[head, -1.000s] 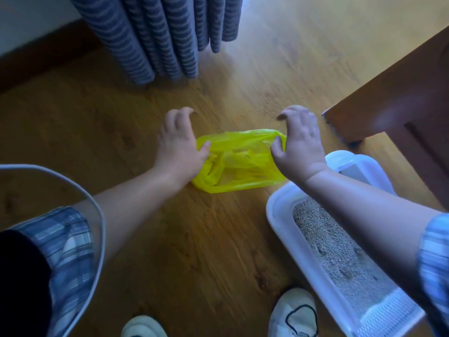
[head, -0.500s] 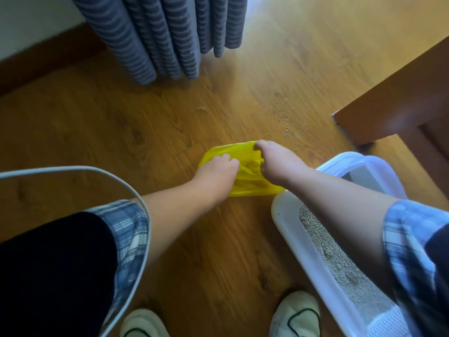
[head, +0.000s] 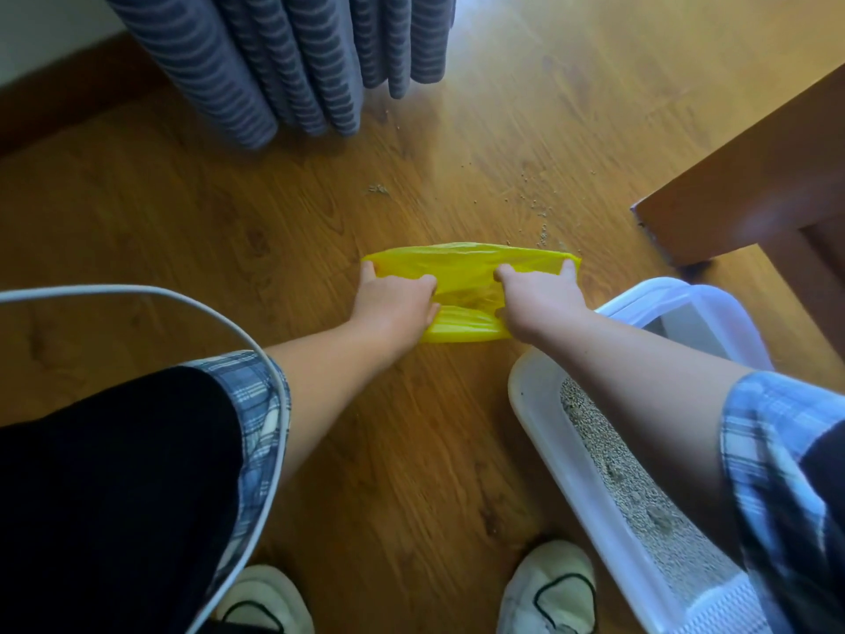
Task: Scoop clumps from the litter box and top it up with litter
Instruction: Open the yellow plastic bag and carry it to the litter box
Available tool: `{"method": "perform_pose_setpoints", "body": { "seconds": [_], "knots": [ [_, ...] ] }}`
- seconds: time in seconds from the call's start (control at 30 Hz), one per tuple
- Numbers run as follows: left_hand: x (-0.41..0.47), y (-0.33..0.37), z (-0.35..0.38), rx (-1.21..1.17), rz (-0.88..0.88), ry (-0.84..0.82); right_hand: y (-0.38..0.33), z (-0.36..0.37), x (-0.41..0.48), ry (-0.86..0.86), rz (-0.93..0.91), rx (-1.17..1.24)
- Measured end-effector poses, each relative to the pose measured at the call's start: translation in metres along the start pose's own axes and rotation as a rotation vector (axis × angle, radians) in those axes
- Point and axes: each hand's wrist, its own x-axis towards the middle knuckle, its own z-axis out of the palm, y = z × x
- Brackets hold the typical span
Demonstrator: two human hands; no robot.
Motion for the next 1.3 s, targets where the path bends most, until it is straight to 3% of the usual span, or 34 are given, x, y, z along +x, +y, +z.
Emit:
{"method": "perform_pose_setpoints", "body": {
  "seconds": [0.2, 0.3, 0.43, 0.6, 0.77, 0.9, 1.1, 1.3],
  "knots": [
    [0.002, 0.002, 0.003, 0.167, -0.043, -0.140, 0.017, 0.000, 0.000, -0.047, -0.021, 0.046],
    [0.007, -0.002, 0.000, 0.121, -0.029, -0.184, 0.025, -0.002, 0.001, -0.070, -0.008, 0.080],
    [0.015, -0.011, -0.002, -0.046, 0.060, -0.100, 0.038, -0.006, 0.006, -0.110, 0.068, 0.217],
    [0.012, -0.018, 0.000, -0.144, 0.152, -0.024, 0.042, -0.012, 0.003, 0.064, -0.007, 0.473],
    [0.008, -0.008, -0.024, -0.135, 0.215, -0.033, 0.036, -0.041, -0.003, 0.081, -0.022, 0.325],
    [-0.027, 0.004, -0.080, -0.095, 0.191, -0.117, 0.036, -0.080, -0.044, -0.053, -0.028, 0.201],
    [-0.136, 0.030, -0.201, -0.099, 0.057, -0.284, 0.033, -0.159, -0.181, -0.065, 0.016, 0.277],
    [-0.268, 0.061, -0.377, -0.232, 0.020, -0.196, 0.029, -0.303, -0.358, 0.034, 0.050, 0.316]
  ]
}}
